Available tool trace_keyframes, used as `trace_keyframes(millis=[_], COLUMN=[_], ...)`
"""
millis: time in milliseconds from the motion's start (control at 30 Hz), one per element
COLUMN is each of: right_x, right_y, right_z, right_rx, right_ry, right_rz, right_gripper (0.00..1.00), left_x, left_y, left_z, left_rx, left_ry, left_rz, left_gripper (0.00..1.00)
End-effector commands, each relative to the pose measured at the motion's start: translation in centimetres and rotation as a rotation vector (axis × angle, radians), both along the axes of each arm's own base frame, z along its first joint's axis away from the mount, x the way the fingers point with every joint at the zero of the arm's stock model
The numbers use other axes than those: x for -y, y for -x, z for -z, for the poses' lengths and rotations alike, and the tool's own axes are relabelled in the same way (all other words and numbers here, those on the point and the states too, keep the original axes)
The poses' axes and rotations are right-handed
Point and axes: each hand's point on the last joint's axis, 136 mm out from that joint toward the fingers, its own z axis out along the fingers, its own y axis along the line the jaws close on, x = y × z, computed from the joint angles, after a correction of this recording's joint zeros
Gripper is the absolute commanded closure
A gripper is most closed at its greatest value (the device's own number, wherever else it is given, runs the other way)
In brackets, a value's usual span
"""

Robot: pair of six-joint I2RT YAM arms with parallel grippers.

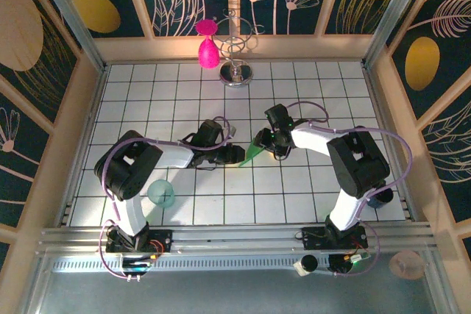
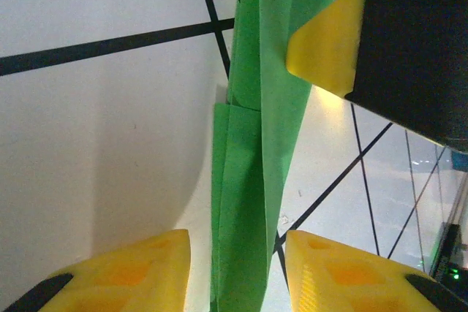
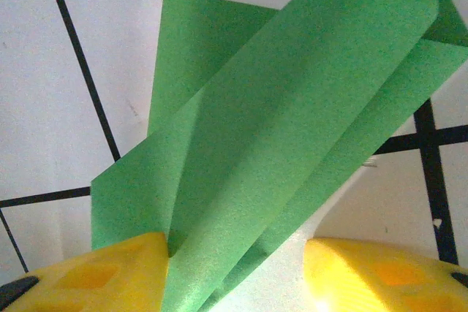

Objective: Fold a paper plane with a square sheet of paper (pick it up from the middle)
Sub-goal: Fold the wing for the fifth time at the center of the table.

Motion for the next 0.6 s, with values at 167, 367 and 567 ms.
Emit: trace_keyframes(millis=[167,367,567], right_x=[0.7,0.7,1.0], right_y=[1.2,1.5,1.9], right_z=[6.4,6.6,7.1], right_rx=[-0.085,-0.096,-0.108], right_ry=[0.067,0.065,0.072], right_rz=[0.012,0.014,0.014], right_gripper=[0.45,0.46,0.48], left_x=[-0.7,-1.6,-2.1], left_y=[1.3,1.5,1.3], left_z=[2.8,4.6,5.5], left_rx=[-0.042,-0.072,-0.083], left_ry=[-0.124,-0.2,-0.244], left_rz=[0.029,0.011,-0.007], left_gripper=[0.65,0.71,0.75])
